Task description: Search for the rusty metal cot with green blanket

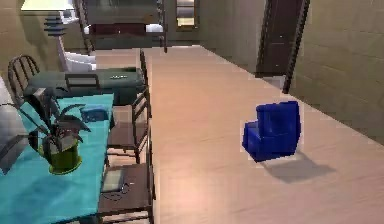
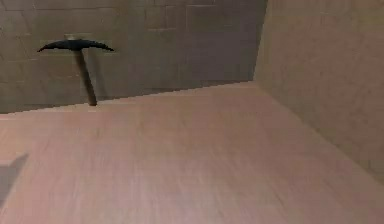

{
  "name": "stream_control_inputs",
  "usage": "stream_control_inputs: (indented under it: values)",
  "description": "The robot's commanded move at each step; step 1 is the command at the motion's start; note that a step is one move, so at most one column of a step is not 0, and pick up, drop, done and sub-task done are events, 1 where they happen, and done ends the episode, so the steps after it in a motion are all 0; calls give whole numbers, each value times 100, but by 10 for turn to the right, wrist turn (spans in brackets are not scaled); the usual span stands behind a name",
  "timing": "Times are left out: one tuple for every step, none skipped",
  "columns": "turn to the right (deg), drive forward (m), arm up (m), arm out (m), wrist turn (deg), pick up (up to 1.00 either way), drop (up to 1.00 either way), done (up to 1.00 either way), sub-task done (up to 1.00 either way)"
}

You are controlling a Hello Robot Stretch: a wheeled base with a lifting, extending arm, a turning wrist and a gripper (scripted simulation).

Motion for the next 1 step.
stream_control_inputs:
  values:
    - [450,0,0,0,0,0,0,0,0]
